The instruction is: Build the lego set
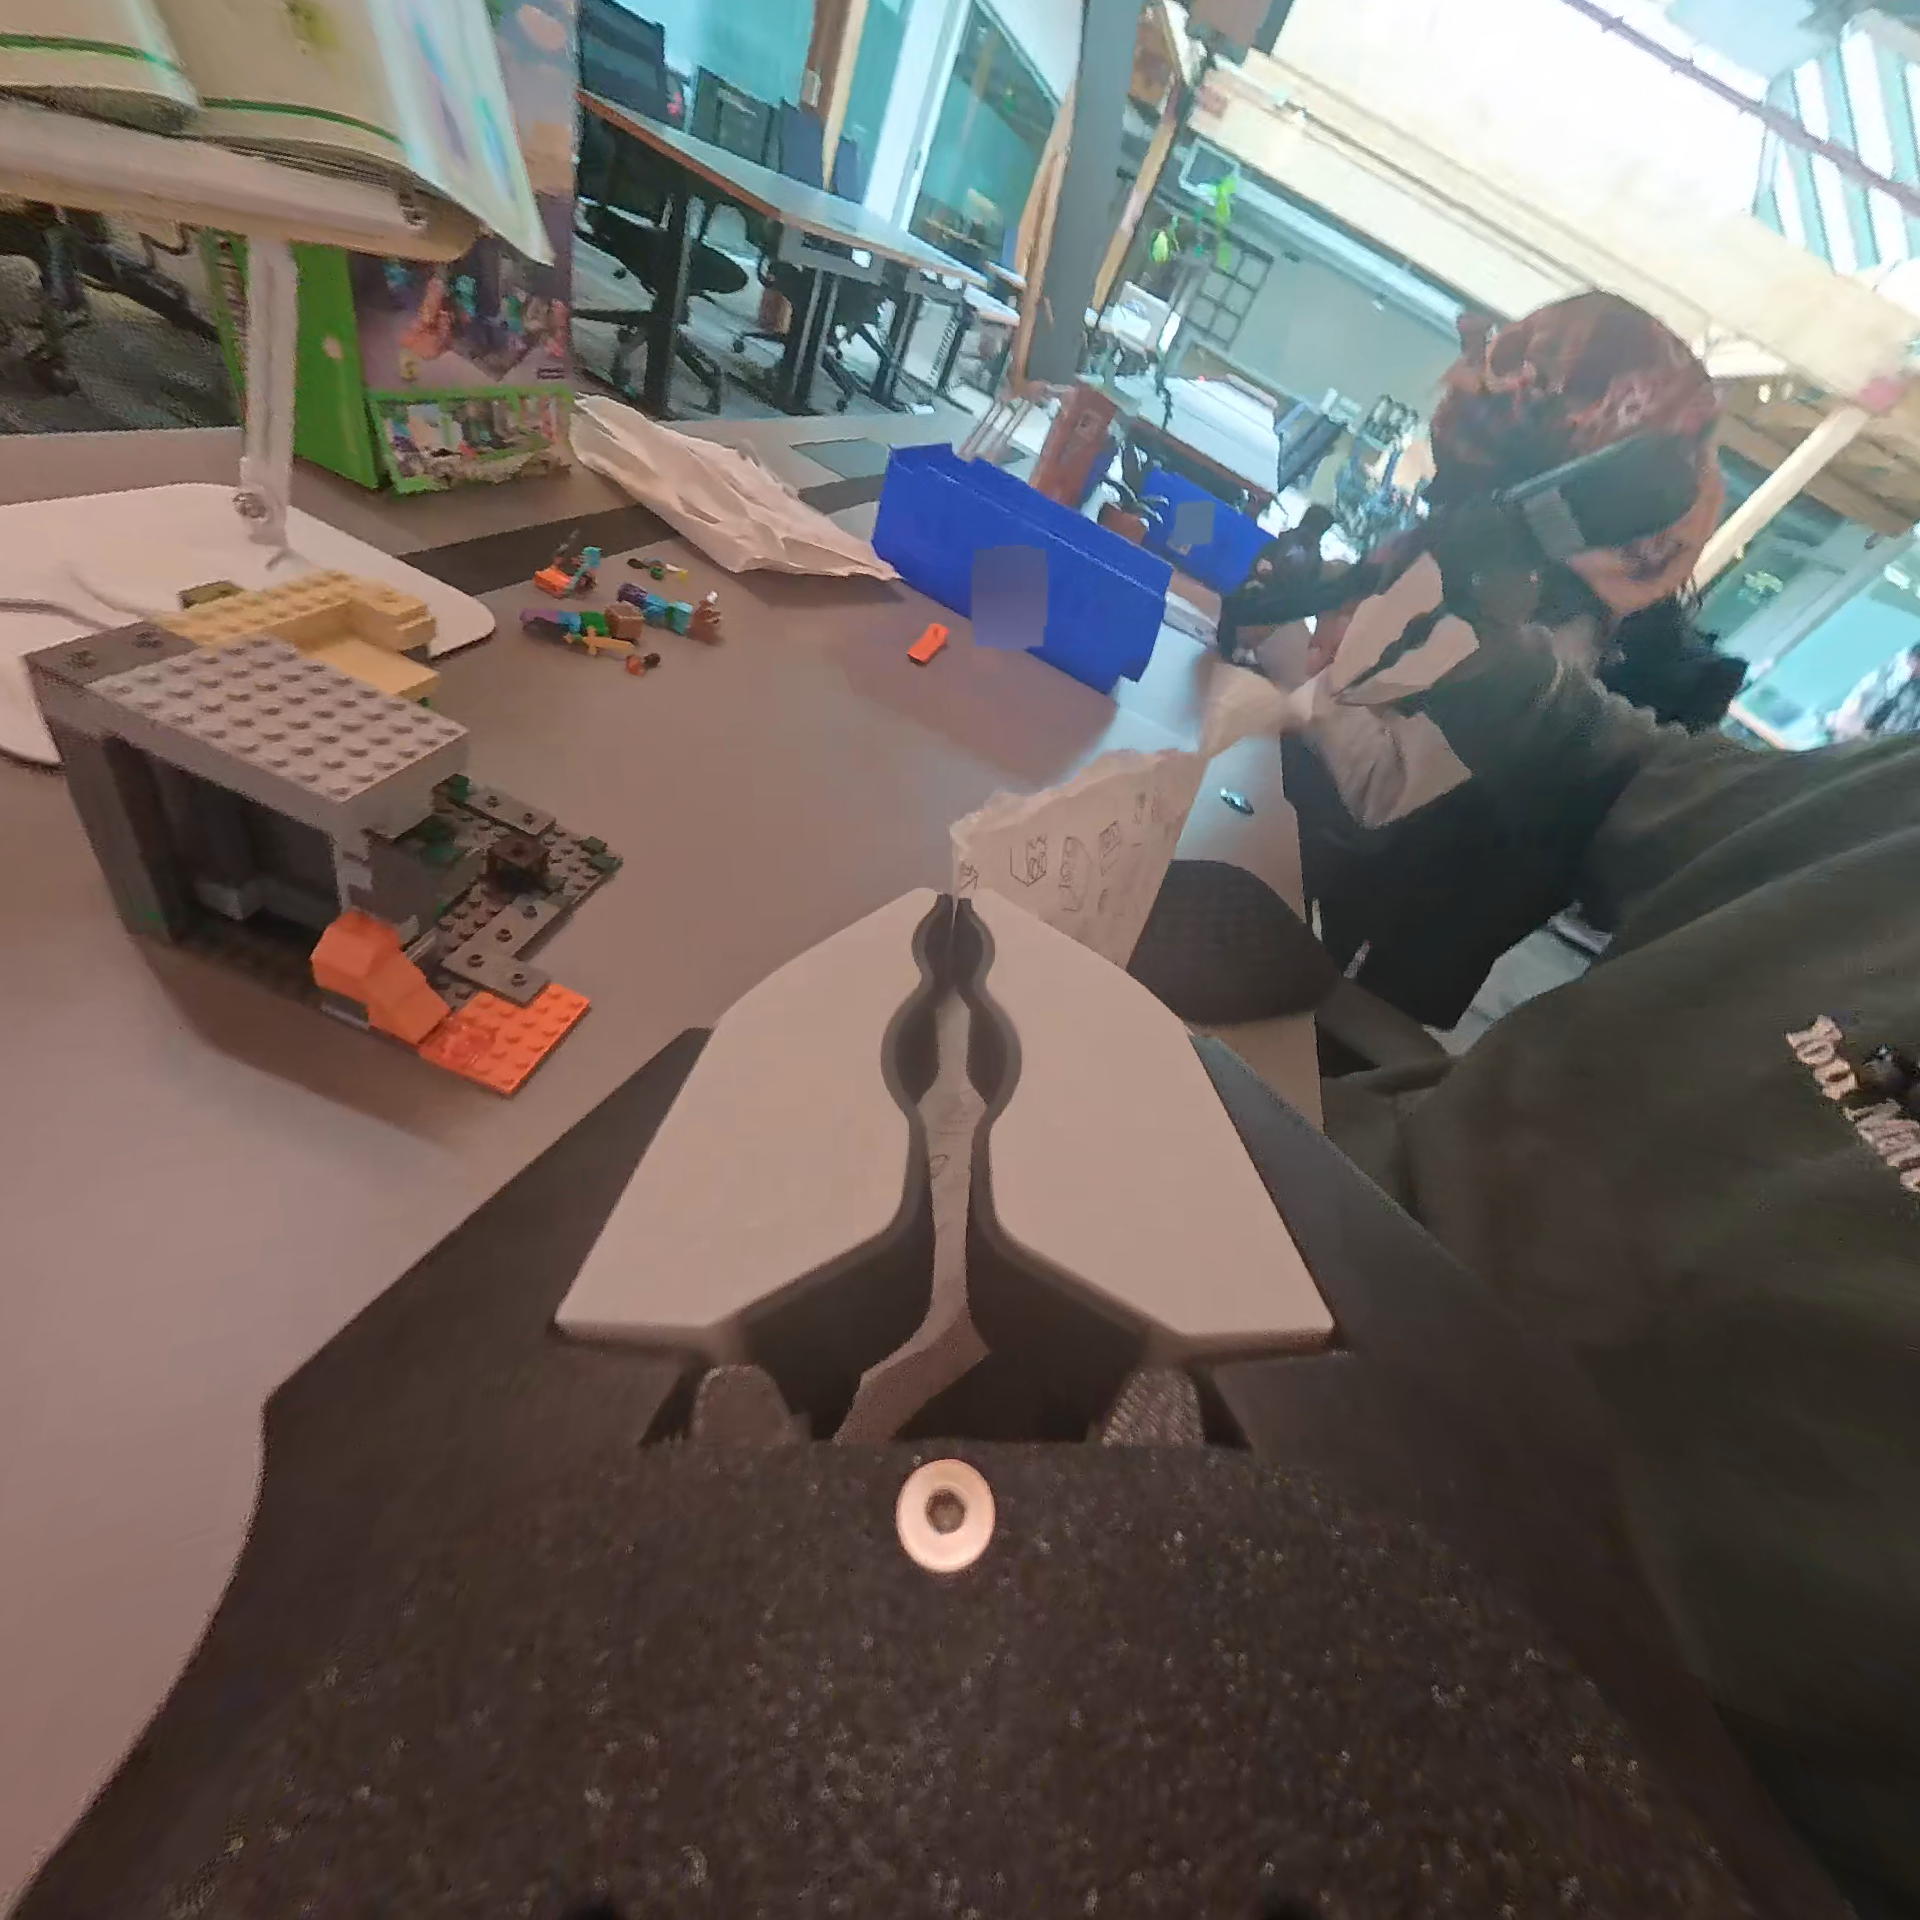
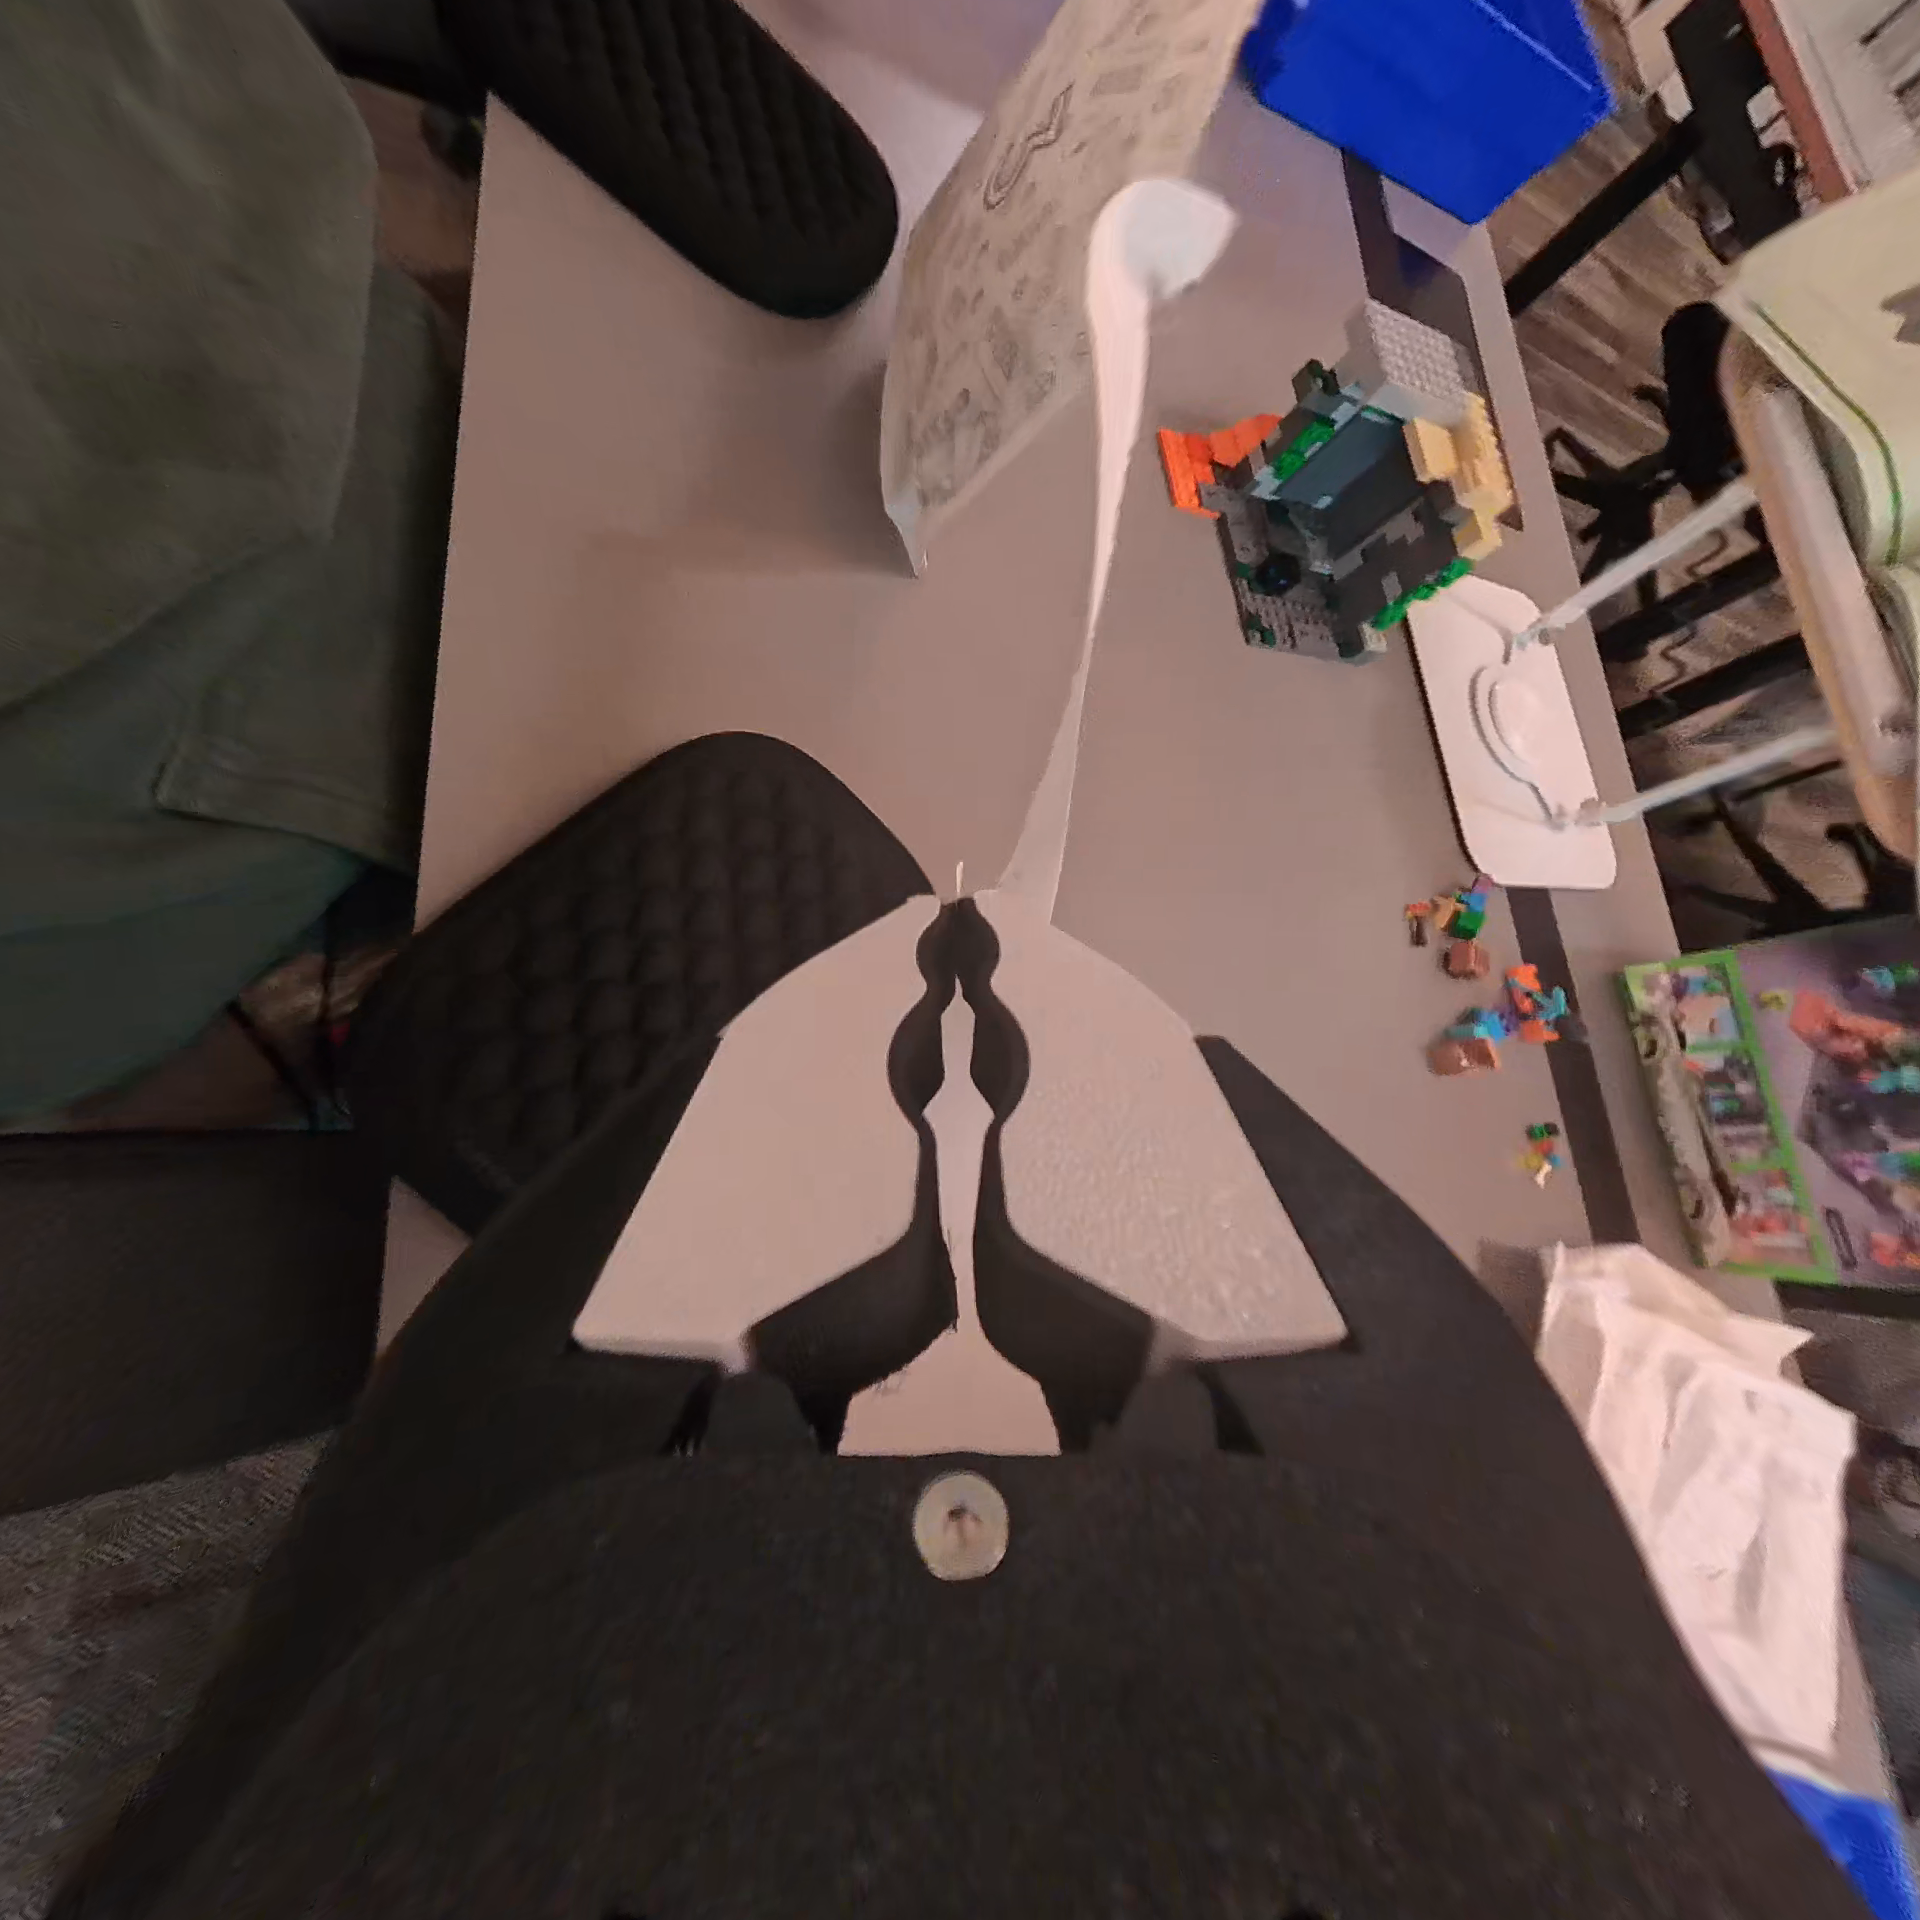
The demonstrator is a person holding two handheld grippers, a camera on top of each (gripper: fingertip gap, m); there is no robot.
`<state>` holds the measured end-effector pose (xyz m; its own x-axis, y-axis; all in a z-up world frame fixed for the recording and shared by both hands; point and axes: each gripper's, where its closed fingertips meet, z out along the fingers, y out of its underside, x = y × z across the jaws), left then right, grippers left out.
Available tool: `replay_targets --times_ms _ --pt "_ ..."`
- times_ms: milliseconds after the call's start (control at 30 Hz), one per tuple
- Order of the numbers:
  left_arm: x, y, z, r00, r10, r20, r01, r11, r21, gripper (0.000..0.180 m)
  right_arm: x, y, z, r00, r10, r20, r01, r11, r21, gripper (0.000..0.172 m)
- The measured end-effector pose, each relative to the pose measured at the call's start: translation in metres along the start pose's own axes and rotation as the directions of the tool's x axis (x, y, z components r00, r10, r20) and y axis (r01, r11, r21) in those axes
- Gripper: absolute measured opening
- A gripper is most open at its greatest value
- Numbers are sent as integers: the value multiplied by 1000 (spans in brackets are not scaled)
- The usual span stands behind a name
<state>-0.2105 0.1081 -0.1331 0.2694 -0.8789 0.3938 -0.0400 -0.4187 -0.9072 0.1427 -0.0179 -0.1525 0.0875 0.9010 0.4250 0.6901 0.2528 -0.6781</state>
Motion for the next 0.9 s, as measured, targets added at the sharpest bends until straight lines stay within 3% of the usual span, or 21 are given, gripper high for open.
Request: replay_targets --times_ms 200,400,633,900 --pt "-16 12 -13 998 -46 53 44 999 32 0 33 8 -61 974 210 -89 -197 971 137 0" --pt "-4 12 2 998 11 57 -13 999 46 0 119 38 -98 848 424 -319 -372 903 214 0" --pt "19 4 29 996 63 62 -69 994 85 0 219 77 -82 752 499 -431 -467 864 186 0" --pt "34 -2 50 988 110 107 -119 989 85 0 366 110 -66 724 357 -590 -402 914 59 0"
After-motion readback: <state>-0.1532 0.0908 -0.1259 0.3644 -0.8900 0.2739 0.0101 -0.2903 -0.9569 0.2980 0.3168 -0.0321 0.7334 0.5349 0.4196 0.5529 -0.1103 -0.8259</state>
